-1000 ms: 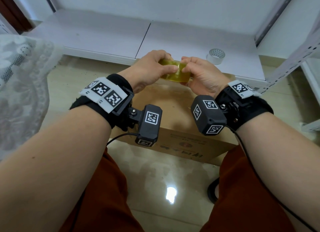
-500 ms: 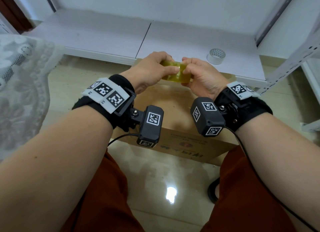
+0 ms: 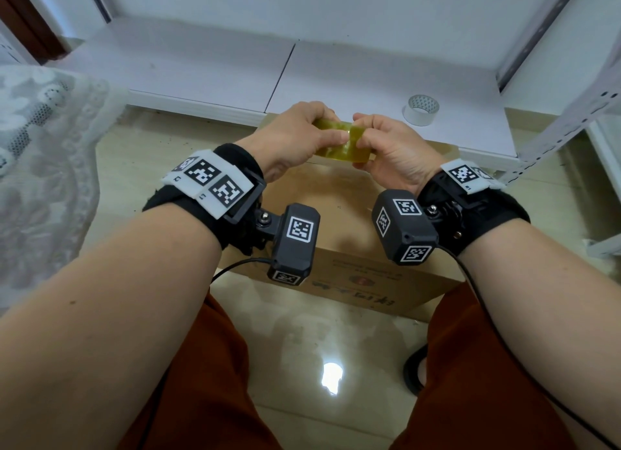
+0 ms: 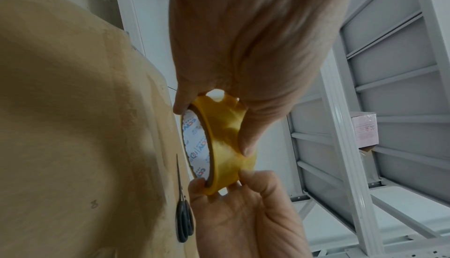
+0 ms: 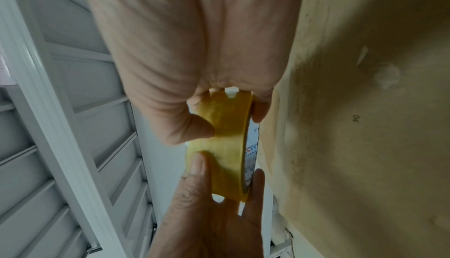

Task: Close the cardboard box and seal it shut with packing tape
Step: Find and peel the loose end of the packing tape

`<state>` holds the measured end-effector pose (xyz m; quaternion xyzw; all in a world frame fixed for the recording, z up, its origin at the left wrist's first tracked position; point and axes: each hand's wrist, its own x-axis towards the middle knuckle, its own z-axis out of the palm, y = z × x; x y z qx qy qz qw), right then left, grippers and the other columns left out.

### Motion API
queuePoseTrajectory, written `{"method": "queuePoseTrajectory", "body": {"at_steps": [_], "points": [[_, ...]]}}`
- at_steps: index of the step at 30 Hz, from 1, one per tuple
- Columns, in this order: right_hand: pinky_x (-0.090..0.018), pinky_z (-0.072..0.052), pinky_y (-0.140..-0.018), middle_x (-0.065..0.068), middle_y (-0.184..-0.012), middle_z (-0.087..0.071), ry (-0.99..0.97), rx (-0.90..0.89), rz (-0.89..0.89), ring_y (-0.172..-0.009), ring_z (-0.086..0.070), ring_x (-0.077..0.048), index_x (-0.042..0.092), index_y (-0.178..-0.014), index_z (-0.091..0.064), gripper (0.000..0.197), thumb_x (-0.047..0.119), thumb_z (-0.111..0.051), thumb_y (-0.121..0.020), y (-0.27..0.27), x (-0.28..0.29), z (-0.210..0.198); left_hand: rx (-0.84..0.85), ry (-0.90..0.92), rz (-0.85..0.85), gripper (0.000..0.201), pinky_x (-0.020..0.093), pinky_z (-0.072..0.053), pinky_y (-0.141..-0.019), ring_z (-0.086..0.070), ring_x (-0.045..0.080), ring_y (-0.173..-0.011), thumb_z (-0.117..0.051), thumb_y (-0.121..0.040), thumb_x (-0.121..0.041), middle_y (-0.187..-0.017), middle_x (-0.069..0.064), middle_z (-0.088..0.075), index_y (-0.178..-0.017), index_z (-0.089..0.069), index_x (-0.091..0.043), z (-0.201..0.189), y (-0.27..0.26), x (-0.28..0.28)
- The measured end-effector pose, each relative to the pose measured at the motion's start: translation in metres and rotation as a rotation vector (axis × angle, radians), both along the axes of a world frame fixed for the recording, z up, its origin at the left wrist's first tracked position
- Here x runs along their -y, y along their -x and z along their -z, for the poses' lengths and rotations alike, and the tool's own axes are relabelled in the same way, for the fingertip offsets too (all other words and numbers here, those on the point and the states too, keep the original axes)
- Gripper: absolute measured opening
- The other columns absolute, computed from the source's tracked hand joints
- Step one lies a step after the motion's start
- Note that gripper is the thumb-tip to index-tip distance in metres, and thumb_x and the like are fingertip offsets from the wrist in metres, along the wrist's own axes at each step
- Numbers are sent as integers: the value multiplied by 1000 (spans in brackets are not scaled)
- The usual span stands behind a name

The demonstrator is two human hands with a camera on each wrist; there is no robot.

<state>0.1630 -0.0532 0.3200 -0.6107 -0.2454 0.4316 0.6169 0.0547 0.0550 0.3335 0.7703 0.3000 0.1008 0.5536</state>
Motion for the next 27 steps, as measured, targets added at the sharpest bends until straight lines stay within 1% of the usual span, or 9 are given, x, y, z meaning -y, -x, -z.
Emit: {"method": "queuePoseTrajectory", "body": {"at_steps": [5,9,13,16,19,21,23,25,27], "points": [[-26,-37,-66,2,-133,-41,22,32,-11,-91,-50,-14,12,-79,-53,29,-14,-42,-83,-3,0,0,-8,7,-4,8,32,-50,-88,-59,18,-103,-66,-88,-20,-110,-5,-57,-89,-59,-23,-1,0,1],[-27,-37,-67,5,-104,-51,13,-21,-34,-85,-49,-13,13,-80,-51,27,-12,-40,-84,-3,2,1,-19,14,-4,6,30,-49,-87,-57,16,-99,-65,-89,-20,-111,-5,-57,-91,-59,-22,-1,0,1],[-28,-37,-70,9,-115,-47,20,-13,-8,-89,-49,-14,13,-77,-52,26,-11,-43,-84,-3,0,3,-30,2,3,7,30,-49,-85,-57,17,-102,-65,-89,-20,-117,-2,-57,-89,-59,-23,-2,0,3],[-28,-38,-71,6,-116,-48,14,-5,-3,-91,-50,-15,13,-79,-54,29,-13,-42,-83,-3,-2,5,-23,12,-8,7,28,-50,-84,-57,15,-99,-65,-89,-19,-114,-3,-57,-92,-59,-21,-2,0,3],[-30,-48,-75,-3,-119,-48,-60,-68,-19,-102,-53,-18,16,-99,-59,40,-11,-45,-72,-5,-1,5,-13,21,-56,8,22,-46,-70,-56,9,-84,-65,-90,-21,-99,-5,-58,-96,-59,-20,-3,0,2],[-34,-53,-83,-5,-136,-37,-83,-99,6,-120,-48,-21,26,-118,-54,57,-11,-47,-76,-8,-2,4,-27,30,-118,7,30,-53,-71,-57,12,-84,-66,-90,-25,-94,-2,-61,-91,-59,-21,-2,-1,1],[-34,-53,-85,-4,-140,-34,-23,-19,75,-125,-46,-21,31,-123,-50,57,-8,-54,-81,-10,-3,4,-48,47,-182,11,43,-56,-80,-59,18,-88,-67,-89,-28,-94,1,-63,-84,-58,-23,-1,-2,1],[-37,-52,-90,-4,-130,-44,58,76,179,-120,-51,-22,21,-117,-53,44,0,-65,-80,-13,-4,7,-56,70,-224,13,48,-57,-83,-60,20,-91,-67,-88,-29,-94,1,-63,-82,-58,-22,-1,-1,1],[-34,-54,-85,-4,-110,-55,108,118,247,-110,-58,-22,14,-99,-57,29,3,-71,-77,-16,-4,11,-55,86,-256,13,49,-56,-85,-60,20,-91,-67,-89,-27,-95,1,-62,-83,-58,-20,-2,-1,0]]}}
